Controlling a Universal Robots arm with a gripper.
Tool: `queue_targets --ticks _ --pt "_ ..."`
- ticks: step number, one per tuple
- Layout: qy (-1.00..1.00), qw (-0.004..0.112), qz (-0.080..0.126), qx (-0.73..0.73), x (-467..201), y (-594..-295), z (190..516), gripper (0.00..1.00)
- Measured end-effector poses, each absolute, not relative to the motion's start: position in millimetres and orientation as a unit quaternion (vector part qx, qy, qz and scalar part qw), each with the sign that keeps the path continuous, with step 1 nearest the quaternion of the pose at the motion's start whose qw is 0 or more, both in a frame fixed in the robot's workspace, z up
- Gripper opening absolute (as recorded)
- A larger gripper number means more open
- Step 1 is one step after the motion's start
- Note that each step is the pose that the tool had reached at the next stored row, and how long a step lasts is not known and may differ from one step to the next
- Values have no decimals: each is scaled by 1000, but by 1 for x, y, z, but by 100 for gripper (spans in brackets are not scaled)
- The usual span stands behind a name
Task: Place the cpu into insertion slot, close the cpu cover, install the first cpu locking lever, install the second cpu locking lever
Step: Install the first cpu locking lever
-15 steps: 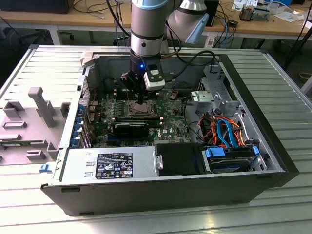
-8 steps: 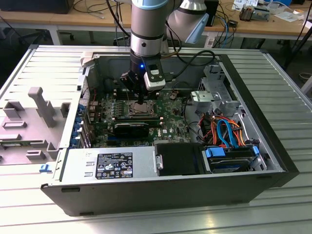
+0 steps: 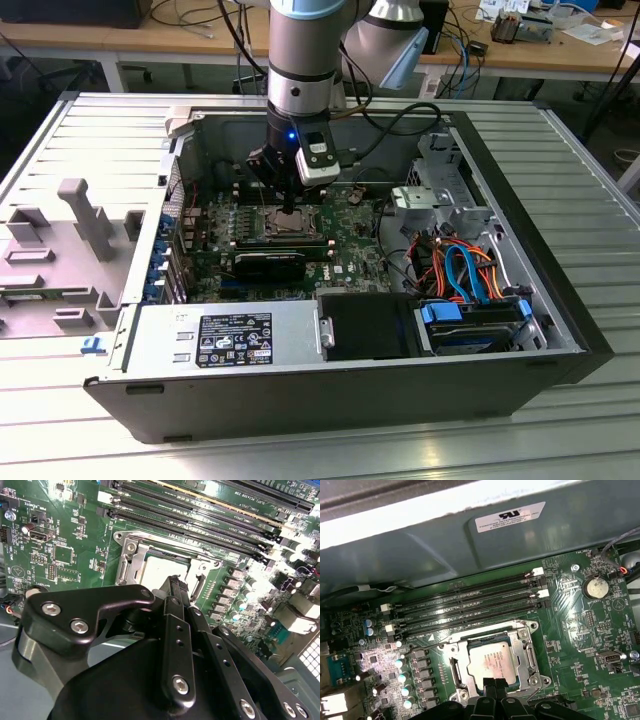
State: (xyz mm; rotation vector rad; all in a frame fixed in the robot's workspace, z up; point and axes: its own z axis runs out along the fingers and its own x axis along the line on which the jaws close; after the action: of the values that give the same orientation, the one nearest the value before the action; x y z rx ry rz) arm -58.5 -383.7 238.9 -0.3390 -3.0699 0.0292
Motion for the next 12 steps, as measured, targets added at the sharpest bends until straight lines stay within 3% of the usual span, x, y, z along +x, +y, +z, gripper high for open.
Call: queue_targets --ticks 12 --pt "-994 26 10 -104 -59 -384 239 11"
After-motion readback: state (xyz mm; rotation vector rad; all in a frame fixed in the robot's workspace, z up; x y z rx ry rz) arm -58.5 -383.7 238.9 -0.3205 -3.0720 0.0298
